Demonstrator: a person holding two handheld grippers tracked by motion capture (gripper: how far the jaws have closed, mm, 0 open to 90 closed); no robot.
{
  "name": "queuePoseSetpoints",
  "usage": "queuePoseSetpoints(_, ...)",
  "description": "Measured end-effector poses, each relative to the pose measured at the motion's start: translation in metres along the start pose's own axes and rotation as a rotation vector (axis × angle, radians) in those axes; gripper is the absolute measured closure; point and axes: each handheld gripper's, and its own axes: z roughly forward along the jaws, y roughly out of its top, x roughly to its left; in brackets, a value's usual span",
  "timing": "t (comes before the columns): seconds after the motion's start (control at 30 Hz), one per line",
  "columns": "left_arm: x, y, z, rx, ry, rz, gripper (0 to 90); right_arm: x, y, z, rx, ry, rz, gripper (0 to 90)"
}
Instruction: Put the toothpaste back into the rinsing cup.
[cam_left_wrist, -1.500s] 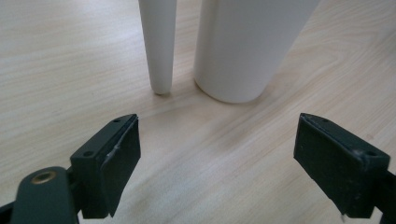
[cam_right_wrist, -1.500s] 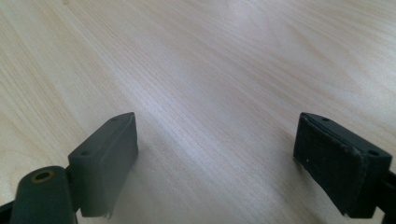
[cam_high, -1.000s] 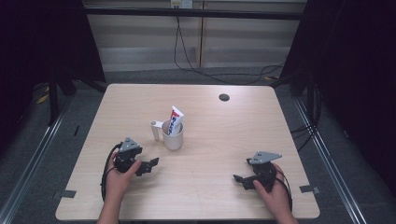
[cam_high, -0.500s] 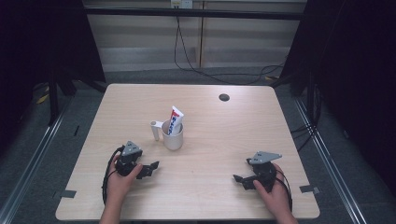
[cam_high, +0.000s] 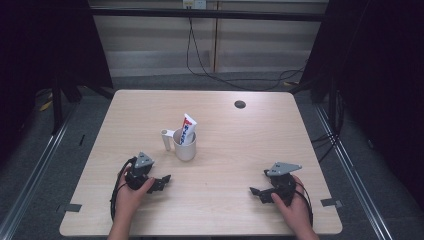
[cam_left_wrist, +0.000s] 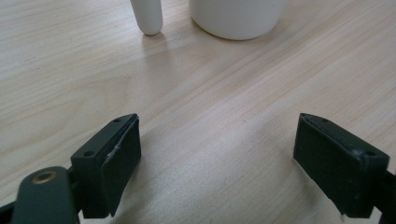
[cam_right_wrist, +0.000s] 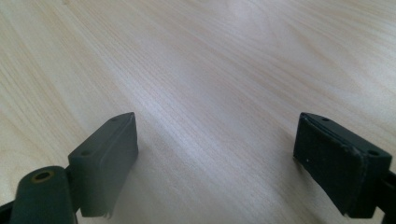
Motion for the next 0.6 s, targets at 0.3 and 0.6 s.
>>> queuePoseSetpoints(0.3, -0.0007, -0.0001, 0.0006, 0.003, 0.007, 0.012, 14.0, 0.0000, 0.0000, -0.0001, 0.001, -0.001, 0.000, 13.5)
queuePoseSetpoints(0.6, -0.0008, -0.0002, 0.0006, 0.003, 0.006, 0.010, 13.9, 0.0001, 0.0000, -0.0001, 0.001, -0.003, 0.000, 13.5)
